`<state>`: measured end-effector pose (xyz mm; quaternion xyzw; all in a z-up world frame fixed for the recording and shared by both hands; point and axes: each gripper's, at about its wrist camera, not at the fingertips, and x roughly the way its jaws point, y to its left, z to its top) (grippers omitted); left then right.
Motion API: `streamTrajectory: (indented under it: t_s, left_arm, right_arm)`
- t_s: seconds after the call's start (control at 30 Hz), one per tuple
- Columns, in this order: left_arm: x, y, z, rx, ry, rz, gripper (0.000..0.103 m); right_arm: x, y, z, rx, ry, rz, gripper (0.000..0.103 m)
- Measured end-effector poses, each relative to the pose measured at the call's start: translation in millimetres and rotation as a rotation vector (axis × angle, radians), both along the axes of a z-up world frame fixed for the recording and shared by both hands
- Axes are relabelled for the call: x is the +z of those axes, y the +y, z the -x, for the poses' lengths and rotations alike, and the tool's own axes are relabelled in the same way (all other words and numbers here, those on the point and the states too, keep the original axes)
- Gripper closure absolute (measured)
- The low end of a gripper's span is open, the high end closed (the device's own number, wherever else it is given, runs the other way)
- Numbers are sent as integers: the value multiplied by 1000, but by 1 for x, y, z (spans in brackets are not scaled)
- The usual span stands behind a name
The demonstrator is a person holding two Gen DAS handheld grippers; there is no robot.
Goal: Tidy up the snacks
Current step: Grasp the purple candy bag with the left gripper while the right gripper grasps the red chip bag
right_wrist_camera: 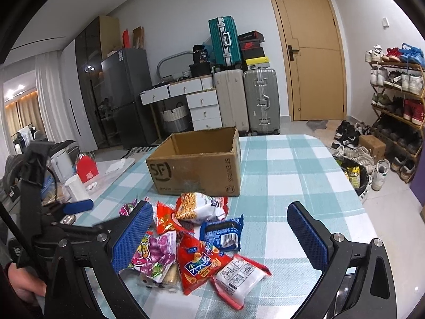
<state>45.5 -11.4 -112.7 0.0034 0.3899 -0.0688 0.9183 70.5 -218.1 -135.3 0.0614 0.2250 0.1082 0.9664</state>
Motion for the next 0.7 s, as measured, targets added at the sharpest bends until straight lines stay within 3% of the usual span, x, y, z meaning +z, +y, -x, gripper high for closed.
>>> streamTrajectory:
  t_s: [0.27,0.53,0.6,0.7]
  left_arm:
    - [-43,-9,-23,-55,93,88,2]
    - [-61,-19,-36,-107,109,118,14]
    - [-65,-23,-43,-137,124,141,31]
    - [-72,-30,-51,-172,142,165,44]
  right_arm:
    - [-20,-1,-11,12,27,-15,0]
    - [-36,-8,-19,22,58,-54,0]
    - [-39,-9,-20,24,61,-61,0]
    - [-42,-11,-24,25,66,-67,0]
